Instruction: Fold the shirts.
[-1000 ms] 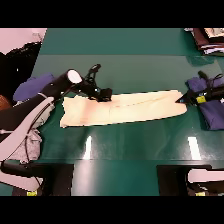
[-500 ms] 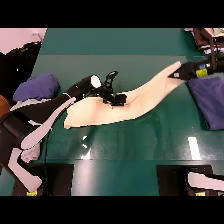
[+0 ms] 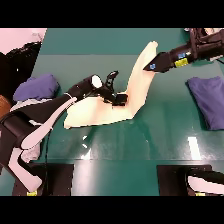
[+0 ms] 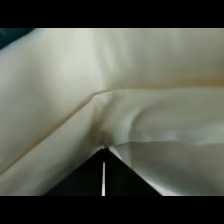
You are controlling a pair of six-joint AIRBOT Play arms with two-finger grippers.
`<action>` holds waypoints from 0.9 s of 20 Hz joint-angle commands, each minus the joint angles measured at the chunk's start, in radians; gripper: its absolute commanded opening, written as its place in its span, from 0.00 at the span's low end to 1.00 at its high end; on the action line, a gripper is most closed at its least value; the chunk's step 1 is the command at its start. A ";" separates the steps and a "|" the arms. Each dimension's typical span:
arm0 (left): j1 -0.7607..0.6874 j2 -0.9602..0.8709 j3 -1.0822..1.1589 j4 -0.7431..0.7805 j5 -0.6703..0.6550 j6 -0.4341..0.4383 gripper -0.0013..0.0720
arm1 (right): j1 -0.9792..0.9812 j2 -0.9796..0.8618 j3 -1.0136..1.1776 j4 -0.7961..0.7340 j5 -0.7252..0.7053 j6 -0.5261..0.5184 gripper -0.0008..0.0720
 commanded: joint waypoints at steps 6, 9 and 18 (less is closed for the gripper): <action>0.282 0.281 0.003 0.193 -0.093 0.000 0.06 | 0.264 -0.056 0.011 0.043 -0.195 -0.047 0.04; 0.434 0.416 0.003 0.261 -0.127 0.000 0.06 | 0.413 -0.160 0.012 0.143 -0.358 -0.120 0.04; 0.638 0.580 0.003 0.291 -0.243 0.028 0.06 | 0.543 -0.422 0.228 0.155 -0.275 -0.157 0.60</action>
